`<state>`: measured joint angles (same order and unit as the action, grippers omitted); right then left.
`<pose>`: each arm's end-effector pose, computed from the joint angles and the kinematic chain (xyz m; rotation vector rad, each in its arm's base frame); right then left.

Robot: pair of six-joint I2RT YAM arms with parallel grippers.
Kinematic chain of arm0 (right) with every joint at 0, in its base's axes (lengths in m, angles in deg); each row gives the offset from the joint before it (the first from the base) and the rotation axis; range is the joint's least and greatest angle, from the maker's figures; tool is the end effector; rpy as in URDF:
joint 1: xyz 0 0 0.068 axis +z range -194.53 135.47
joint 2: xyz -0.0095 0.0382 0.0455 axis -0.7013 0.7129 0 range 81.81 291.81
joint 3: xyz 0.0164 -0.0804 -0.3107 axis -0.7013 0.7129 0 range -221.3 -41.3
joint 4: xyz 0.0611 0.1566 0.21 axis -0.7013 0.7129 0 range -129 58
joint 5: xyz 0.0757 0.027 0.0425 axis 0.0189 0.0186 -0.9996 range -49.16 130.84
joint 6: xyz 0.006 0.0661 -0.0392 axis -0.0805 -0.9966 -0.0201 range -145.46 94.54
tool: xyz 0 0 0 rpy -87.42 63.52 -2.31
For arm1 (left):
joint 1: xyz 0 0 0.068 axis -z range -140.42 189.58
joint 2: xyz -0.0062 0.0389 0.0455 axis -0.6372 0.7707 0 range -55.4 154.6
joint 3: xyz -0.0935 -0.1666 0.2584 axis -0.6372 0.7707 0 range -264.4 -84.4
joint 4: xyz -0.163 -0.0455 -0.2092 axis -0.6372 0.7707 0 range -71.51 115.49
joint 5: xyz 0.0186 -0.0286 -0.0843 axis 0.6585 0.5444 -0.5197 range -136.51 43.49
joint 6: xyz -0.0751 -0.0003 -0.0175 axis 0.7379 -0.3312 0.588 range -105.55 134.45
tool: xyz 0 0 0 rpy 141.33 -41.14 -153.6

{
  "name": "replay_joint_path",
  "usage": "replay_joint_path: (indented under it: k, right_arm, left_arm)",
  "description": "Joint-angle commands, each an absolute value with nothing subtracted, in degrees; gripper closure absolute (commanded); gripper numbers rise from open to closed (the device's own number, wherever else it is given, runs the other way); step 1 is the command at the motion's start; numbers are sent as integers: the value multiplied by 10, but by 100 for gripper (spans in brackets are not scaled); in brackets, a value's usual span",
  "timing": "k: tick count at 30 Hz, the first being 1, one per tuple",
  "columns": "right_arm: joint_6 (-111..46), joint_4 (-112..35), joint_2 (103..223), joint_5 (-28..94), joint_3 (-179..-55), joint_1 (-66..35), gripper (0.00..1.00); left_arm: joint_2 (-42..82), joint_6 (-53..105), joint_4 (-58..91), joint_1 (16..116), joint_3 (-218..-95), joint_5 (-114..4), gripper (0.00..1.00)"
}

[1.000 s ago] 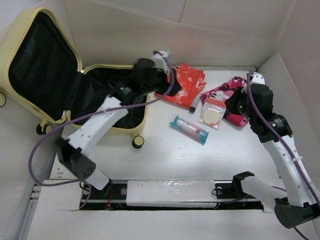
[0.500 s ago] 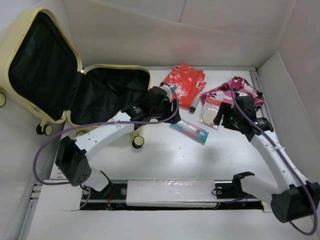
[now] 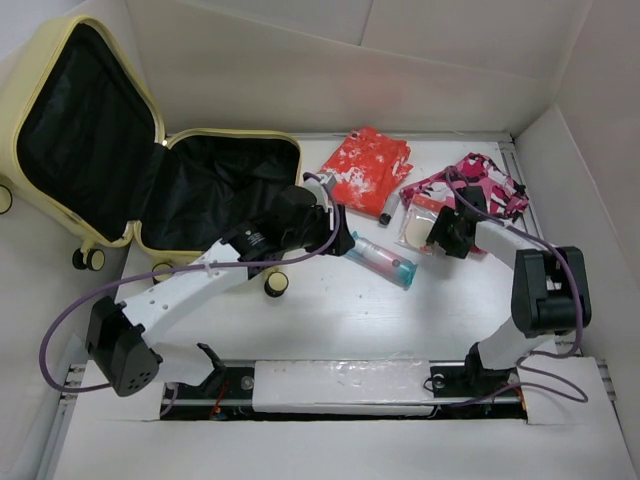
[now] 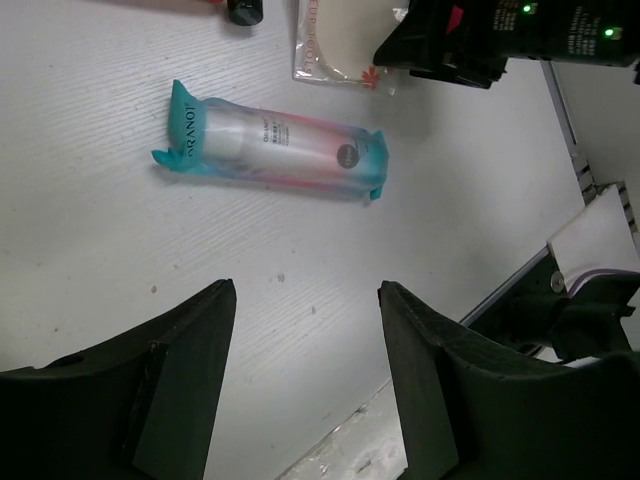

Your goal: Pack the luggage

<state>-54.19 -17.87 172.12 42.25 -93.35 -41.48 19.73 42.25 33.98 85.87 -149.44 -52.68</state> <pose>0.3283 0.0159 0.1978 0.5899 2.5488 0.1652 0.2194 -0.2396 0.3714 0.4154 2.1005 -0.9041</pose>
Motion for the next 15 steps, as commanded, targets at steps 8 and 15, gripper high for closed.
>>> replay_joint_path:
  k: [8, 15]
  right_arm:
    - [-586, -284, 1754, 419, -952, -426, 99]
    - [-571, -207, 1569, 423, -939, -400, 100]
  left_arm:
    - [140, 430, 341, 860, -1487, -490, 46]
    - [134, 418, 377, 860, -1555, -417, 48]
